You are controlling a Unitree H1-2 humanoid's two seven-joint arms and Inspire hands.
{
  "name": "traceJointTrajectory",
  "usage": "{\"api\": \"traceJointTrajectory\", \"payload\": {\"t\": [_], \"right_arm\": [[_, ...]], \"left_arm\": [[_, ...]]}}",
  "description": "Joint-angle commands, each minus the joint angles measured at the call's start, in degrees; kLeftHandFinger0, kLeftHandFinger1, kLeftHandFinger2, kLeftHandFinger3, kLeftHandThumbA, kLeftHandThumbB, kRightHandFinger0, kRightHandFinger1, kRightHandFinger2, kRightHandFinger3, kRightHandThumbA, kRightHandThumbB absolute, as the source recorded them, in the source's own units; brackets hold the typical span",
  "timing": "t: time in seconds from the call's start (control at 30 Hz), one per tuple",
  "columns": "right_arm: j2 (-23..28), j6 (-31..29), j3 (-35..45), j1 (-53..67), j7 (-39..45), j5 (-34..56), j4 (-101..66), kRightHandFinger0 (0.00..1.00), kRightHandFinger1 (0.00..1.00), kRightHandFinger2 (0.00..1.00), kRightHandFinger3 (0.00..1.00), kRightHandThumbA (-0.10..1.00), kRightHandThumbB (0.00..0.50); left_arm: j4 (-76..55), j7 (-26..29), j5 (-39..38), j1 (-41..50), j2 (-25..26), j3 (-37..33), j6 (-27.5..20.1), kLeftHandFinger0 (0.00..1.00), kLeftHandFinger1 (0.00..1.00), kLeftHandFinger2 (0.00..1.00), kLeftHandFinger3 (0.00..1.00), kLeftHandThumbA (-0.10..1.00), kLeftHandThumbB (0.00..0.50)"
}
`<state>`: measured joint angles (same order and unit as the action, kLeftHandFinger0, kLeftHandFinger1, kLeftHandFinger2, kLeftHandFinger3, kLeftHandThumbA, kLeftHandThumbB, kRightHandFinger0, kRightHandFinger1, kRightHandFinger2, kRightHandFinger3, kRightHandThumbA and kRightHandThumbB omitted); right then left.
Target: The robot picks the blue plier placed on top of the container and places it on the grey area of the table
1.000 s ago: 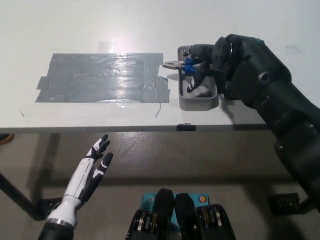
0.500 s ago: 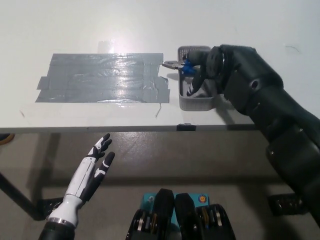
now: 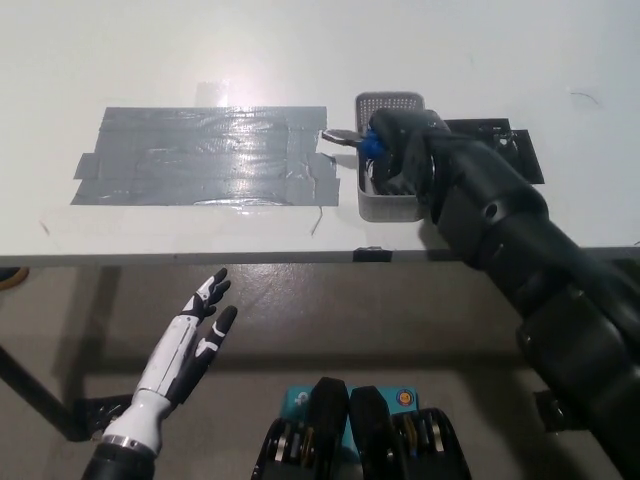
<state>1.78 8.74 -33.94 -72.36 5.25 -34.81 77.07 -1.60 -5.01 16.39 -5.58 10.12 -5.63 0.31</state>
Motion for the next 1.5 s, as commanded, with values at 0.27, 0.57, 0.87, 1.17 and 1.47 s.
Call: {"api": "traceJointTrajectory", "payload": {"t": [0.27, 0.57, 0.87, 1.17, 1.47], "right_arm": [[1.16, -8.41, -1.10, 0.50, -14.87, -2.20, 0.52, 0.07, 0.47, 0.81, 0.75, -0.10, 0.141], [2.95, -11.96, -0.98, -3.85, -19.23, -3.42, -3.06, 0.05, 0.52, 0.88, 0.83, -0.10, 0.164], [3.67, -12.88, -1.98, -9.50, -19.63, -5.26, -4.82, 0.07, 0.52, 0.86, 0.52, -0.10, 0.193], [2.43, -12.31, -3.35, -11.59, -18.95, -6.57, -5.28, 0.00, 0.10, 0.32, 0.23, 0.04, 0.355], [-4.50, -11.40, -2.86, -8.27, -18.24, -5.85, -4.93, 0.00, 0.34, 0.70, 0.55, -0.10, 0.253]], "left_arm": [[-1.59, -0.29, 0.19, -1.68, 1.40, -0.12, -0.81, 1.00, 1.00, 1.00, 1.00, 1.00, 0.070], [-1.73, -0.30, -0.06, -1.68, 1.42, -0.13, -0.84, 1.00, 1.00, 1.00, 1.00, 1.00, 0.066], [-1.38, 0.09, -0.05, -1.45, 1.21, -0.17, -1.54, 1.00, 1.00, 1.00, 1.00, 1.00, 0.038], [-1.26, 0.07, -0.27, -1.60, 1.22, -0.05, -1.60, 1.00, 1.00, 1.00, 1.00, 1.00, 0.068], [-2.01, 0.00, -0.36, -0.75, 0.61, -0.43, -1.06, 1.00, 1.00, 1.00, 1.00, 1.00, 0.066]]}}
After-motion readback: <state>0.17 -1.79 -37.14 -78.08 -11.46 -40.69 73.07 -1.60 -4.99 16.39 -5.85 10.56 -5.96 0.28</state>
